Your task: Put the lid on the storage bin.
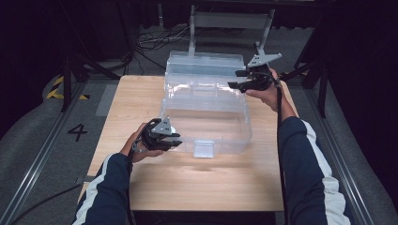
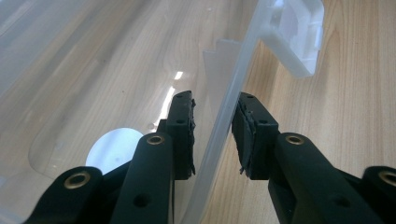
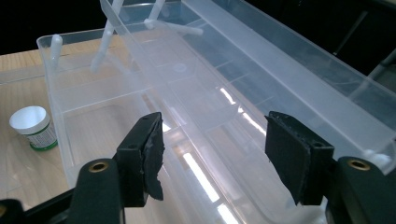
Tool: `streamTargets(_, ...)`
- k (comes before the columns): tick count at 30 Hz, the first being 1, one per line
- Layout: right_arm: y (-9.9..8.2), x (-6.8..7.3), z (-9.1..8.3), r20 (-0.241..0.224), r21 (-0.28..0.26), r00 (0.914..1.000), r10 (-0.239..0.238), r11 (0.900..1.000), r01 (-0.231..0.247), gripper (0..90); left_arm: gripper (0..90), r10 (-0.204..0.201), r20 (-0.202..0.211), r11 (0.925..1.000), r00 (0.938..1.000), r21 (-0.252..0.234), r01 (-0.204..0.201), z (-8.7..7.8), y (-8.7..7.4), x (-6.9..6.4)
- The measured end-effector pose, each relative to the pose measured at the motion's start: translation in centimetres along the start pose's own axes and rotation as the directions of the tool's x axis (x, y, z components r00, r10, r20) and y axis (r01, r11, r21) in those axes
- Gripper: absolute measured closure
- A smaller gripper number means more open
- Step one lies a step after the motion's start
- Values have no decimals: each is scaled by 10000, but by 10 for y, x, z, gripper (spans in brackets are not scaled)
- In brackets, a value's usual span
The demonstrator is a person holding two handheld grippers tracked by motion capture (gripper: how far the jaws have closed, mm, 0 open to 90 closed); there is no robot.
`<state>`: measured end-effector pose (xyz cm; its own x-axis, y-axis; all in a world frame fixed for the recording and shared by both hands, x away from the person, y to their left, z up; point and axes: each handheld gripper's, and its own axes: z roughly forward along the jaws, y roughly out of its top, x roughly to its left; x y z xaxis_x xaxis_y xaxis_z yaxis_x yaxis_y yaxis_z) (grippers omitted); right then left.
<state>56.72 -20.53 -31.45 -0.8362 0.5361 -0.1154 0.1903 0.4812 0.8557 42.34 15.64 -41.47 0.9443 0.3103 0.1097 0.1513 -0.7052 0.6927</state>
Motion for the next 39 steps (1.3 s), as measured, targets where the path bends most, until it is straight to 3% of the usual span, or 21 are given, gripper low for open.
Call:
streamTargets(7,2,0,16,62,185,9999,-154,9997,153,397,695,-59,-1,10000,10000,-57,59,0,0,-1)
streamTargets(8,2,-1,19,-145,360,9998,-97,9993,102,410,695,-51,12,10000,10000,-67,51,0,0,-1)
streamTargets(12,3,-3,22,-234,688,9995,-224,9973,239,439,694,-60,6,10000,10000,-47,60,0,0,-1)
streamTargets(20,8,-6,24,-507,1006,9980,-379,9940,429,488,692,-85,5,10000,10000,-38,85,0,0,-1)
streamTargets(30,13,-7,17,-1109,1503,9913,-716,9847,879,658,688,-158,-30,9999,9999,-53,158,0,0,-1)
streamTargets(33,16,-6,16,-1129,1776,9893,-921,9778,1113,694,688,-119,-39,9999,9999,-19,119,0,0,-1)
streamTargets(39,19,-5,17,-1072,1920,9893,-992,9742,1184,732,684,-190,-84,9998,9998,-52,190,1,0,-2)
